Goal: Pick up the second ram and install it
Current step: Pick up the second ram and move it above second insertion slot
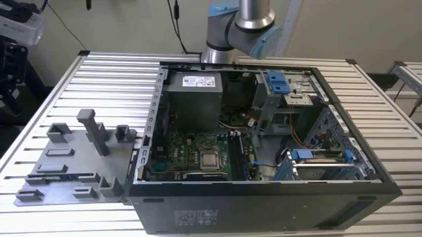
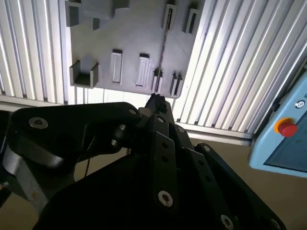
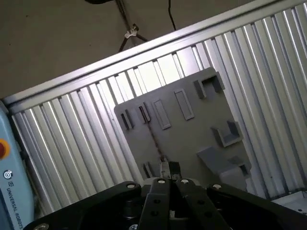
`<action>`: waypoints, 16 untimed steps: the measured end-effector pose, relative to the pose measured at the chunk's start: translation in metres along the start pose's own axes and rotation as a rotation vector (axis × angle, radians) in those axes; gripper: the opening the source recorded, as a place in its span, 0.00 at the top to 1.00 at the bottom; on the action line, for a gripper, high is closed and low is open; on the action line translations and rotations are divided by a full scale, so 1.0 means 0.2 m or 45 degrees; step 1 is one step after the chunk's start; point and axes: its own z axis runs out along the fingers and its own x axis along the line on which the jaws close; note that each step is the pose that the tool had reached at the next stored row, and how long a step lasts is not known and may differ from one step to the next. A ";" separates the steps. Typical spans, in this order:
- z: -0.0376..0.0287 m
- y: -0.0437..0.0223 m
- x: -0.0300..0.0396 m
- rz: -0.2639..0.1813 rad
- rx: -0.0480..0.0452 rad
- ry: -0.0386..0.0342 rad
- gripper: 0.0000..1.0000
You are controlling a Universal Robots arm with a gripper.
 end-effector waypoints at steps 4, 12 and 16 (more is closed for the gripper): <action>0.002 0.000 0.000 -0.093 0.002 0.0016 0.89; 0.005 0.000 0.000 -0.277 0.003 0.0062 0.89; 0.007 0.000 0.000 -0.366 0.002 0.0085 0.89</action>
